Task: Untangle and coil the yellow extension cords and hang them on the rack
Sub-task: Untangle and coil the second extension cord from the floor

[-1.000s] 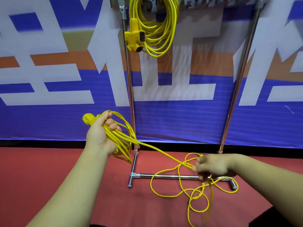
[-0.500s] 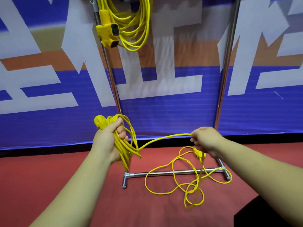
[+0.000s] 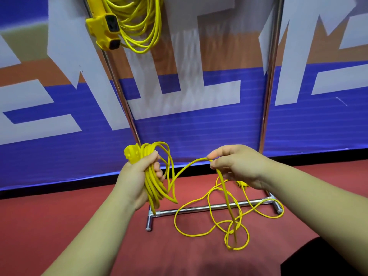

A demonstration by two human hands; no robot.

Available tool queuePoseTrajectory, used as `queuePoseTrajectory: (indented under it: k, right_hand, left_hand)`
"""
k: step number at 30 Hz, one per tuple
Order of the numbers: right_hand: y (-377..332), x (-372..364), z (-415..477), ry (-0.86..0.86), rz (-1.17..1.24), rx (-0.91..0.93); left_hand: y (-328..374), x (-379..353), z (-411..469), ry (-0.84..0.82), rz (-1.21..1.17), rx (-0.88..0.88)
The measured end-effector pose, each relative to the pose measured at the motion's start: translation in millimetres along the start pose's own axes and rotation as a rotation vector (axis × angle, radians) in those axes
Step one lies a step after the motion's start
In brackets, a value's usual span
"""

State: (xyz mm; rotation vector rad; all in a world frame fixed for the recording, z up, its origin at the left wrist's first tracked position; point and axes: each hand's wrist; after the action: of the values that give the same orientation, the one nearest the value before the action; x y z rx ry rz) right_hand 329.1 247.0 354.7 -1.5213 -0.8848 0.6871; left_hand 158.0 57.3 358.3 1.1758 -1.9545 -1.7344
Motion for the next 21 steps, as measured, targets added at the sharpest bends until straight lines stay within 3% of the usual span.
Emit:
queuePoseTrajectory:
  k: [11, 21]
  right_hand:
    - [-9.5, -10.0, -6.7, -0.065, 0.101, -0.034]
    - [-11.3, -9.9, -10.0, -0.047, 0.269, 0.016]
  left_hand:
    - [-14.1, -30.4, -16.6, -0.069, 0.151, 0.033]
    - [-21.5, -49.4, -29.8, -0.191, 0.086, 0.15]
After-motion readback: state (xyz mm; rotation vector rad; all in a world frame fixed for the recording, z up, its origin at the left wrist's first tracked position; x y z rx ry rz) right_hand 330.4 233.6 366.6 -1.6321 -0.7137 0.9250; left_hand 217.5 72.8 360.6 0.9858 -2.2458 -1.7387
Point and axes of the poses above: each hand's wrist, its own z-axis towards the middle knuckle, its own x-axis out of the back of the hand, y = z × x, and after that the axes turned 7 degrees about x, right-handed
